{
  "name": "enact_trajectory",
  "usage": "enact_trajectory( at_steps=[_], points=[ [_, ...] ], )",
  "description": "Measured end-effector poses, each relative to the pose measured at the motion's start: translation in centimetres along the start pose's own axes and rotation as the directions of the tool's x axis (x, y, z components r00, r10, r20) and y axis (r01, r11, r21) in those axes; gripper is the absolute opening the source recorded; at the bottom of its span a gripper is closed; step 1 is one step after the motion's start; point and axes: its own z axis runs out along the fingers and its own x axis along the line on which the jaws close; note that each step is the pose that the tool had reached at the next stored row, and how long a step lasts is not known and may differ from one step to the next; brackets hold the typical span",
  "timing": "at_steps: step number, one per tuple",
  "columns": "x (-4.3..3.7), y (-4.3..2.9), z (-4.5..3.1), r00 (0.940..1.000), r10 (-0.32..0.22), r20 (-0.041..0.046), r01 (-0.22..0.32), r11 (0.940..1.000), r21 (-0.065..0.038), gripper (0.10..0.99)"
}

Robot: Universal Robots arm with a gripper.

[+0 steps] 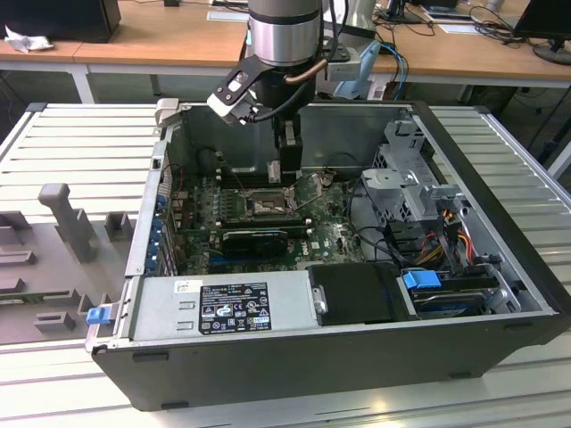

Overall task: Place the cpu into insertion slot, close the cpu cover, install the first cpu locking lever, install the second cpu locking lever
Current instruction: 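Place the cpu into insertion slot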

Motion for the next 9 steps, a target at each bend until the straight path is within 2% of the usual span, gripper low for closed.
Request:
enact_trajectory(
  at_steps=[5, 9],
  points=[
    [0.0, -0.03, 0.33, 0.9999, 0.015, 0.002, -0.015, 0.9999, 0.0, 0.529],
    [0.05, -0.11, 1.04, 1.0, -0.007, 0.0003, 0.007, 1.0, 0.0, 0.529]
  ],
)
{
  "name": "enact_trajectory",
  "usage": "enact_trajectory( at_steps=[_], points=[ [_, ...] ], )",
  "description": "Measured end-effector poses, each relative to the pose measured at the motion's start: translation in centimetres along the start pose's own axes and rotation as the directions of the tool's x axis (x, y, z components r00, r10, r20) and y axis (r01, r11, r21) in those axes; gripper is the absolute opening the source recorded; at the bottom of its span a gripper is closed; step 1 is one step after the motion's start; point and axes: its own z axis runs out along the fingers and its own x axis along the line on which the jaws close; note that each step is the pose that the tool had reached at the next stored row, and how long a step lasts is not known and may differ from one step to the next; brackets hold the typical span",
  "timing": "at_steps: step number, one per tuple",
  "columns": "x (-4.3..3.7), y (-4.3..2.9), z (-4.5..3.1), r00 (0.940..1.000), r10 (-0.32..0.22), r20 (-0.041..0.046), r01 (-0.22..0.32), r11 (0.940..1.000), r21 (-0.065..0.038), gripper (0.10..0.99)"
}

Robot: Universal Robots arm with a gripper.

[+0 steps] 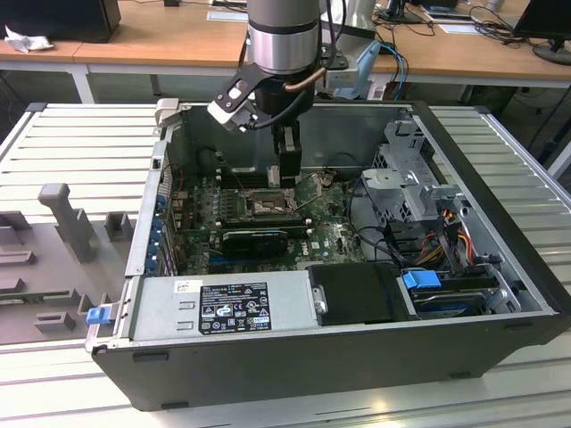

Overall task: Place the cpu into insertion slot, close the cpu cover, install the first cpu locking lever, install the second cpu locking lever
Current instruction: 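Place the cpu into insertion slot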

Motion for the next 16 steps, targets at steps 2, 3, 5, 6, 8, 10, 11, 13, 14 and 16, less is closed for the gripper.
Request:
enact_trajectory(
  at_steps=[2, 3, 5, 6, 8, 10, 11, 13, 14, 16],
  points=[
    [0.0, -0.03, 0.3, 1.0, -0.001, -0.0003, 0.001, 1.0, 0.0, 0.529],
    [0.0, -0.03, 0.34, 1.0, -0.001, -0.0001, 0.001, 1.0, 0.0, 0.529],
    [0.0, -0.04, 0.4, 1.0, -0.001, 0.0014, 0.001, 1.0, 0.0, 0.529],
    [-0.01, -0.04, 0.48, 1.0, -0.001, 0.0016, 0.001, 1.0, 0.0, 0.529],
    [0.02, -0.05, 0.77, 1.0, -0.001, 0.0035, 0.001, 1.0, 0.001, 0.529],
    [0.06, -0.08, 1.26, 1.0, -0.001, 0.0039, 0.001, 1.0, 0.001, 0.529],
    [0.12, -0.11, 1.54, 1.0, -0.001, 0.0039, 0.001, 1.0, 0.001, 0.529],
    [0.69, -0.27, 2.27, 1.0, -0.002, 0.0039, 0.002, 1.0, 0.001, 0.529],
    [0.82, -0.38, 2.41, 1.0, -0.002, 0.004, 0.002, 1.0, 0.001, 0.529],
    [1.06, -1.1, 2.9, 1.0, -0.002, 0.0036, 0.002, 1.0, 0.001, 0.529]
  ],
)
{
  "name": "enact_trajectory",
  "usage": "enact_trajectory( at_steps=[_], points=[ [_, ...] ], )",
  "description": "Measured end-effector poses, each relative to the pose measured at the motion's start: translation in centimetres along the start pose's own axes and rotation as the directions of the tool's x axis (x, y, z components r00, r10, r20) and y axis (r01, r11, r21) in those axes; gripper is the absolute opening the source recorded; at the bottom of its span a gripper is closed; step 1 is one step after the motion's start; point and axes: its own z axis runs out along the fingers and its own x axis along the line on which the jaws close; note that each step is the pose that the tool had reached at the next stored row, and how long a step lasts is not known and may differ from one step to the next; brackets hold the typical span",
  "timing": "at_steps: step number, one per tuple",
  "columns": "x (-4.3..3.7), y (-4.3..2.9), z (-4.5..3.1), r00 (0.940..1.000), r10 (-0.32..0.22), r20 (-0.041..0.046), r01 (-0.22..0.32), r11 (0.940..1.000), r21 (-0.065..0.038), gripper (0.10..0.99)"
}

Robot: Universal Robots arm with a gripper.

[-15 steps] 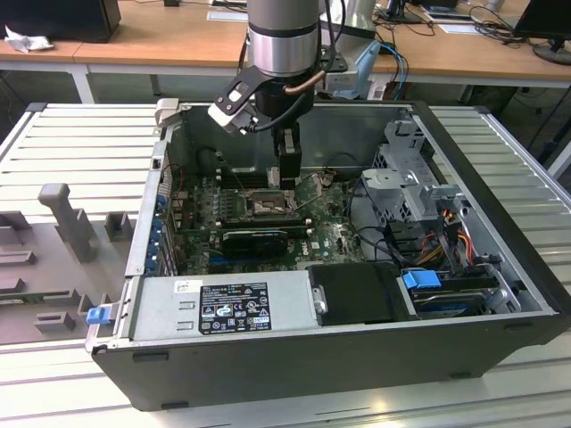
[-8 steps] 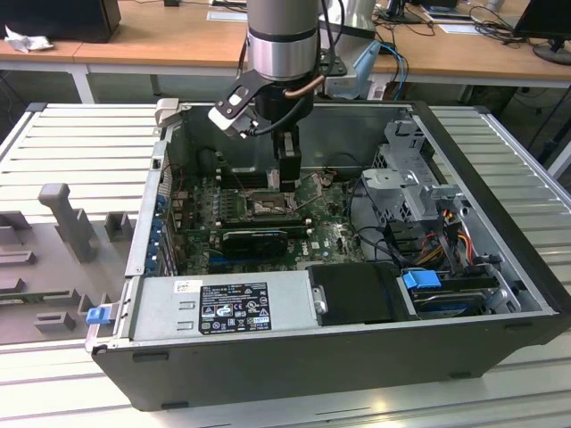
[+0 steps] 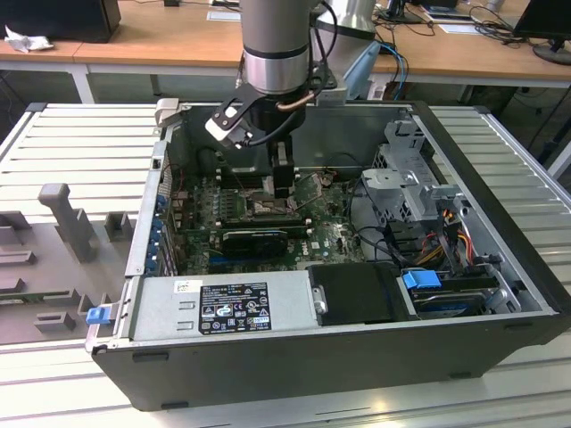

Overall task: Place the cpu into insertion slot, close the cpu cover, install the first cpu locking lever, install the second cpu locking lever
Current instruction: 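Place the cpu into insertion slot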

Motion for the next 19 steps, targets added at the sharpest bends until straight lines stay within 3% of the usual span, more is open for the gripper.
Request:
enact_trajectory(
  at_steps=[3, 11, 19],
  points=[
    [0.22, -0.73, 0.72, 1.0, -0.001, 0.0, 0.001, 1.0, 0.0, 0.529],
    [0.84, -1.24, 2.71, 1.0, -0.01, -0.0009, 0.01, 1.0, 0.0, 0.529],
    [0.83, -1.28, 3.06, 0.9999, -0.01, -0.0008, 0.01, 1.0, 0.0, 0.529]
  ],
)
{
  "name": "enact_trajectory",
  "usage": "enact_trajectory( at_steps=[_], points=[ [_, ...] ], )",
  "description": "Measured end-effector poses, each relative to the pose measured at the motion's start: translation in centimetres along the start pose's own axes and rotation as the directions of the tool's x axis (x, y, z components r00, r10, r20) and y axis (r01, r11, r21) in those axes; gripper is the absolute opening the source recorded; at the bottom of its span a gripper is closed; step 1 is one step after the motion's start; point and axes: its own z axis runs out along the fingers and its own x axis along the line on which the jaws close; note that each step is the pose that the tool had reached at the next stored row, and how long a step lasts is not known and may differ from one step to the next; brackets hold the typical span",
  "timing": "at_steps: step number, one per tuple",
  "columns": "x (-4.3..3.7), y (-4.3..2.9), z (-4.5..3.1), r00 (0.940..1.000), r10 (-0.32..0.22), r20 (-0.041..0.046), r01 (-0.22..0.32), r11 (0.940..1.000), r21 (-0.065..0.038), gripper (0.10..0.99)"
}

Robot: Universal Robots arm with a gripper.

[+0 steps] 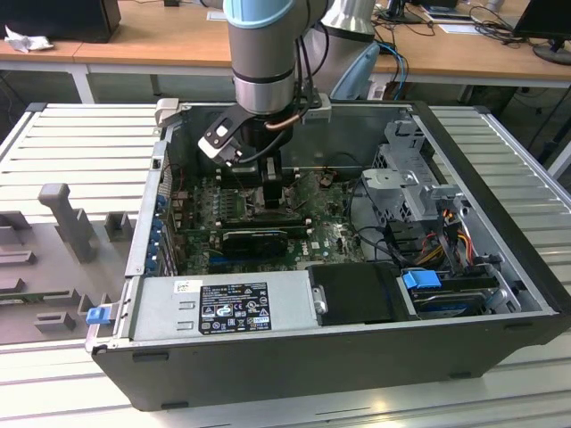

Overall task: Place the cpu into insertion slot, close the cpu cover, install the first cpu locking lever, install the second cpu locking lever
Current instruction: 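Place the cpu into insertion slot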

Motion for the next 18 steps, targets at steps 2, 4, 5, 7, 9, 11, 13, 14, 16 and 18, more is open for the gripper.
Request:
enact_trajectory(
  at_steps=[2, 4, 5, 7, 9, 11, 13, 14, 16, 18],
  points=[
    [0.0, 0.0, 0.07, 1.0, 0.0, 0.0, 0.0, 1.0, 0.0, 0.529],
    [0.0, -0.01, 0.12, 1.0, 0.0, 0.0001, 0.0, 1.0, 0.0, 0.529],
    [0.0, -0.01, 0.15, 1.0, 0.0, 0.0001, 0.0, 1.0, 0.0, 0.529],
    [0.05, -0.03, 0.23, 1.0, 0.0, 0.0001, 0.0, 1.0, 0.0, 0.529],
    [0.34, -0.04, 0.47, 1.0, 0.0, 0.0, 0.0, 1.0, 0.0, 0.529],
    [0.41, -0.08, 0.71, 1.0, 0.0, -0.0001, 0.0, 1.0, 0.0, 0.529],
    [0.47, -0.2, 1.04, 1.0, 0.0, -0.0002, 0.0, 1.0, 0.0, 0.529],
    [0.54, -0.23, 1.21, 1.0, 0.0, -0.0001, 0.0, 1.0, 0.0, 0.529],
    [0.82, -0.28, 1.67, 1.0, 0.006, 0.0006, -0.006, 1.0, 0.0, 0.529],
    [1.22, -0.3, 1.92, 0.9999, 0.011, 0.0011, -0.011, 0.9999, 0.0, 0.529]
  ],
)
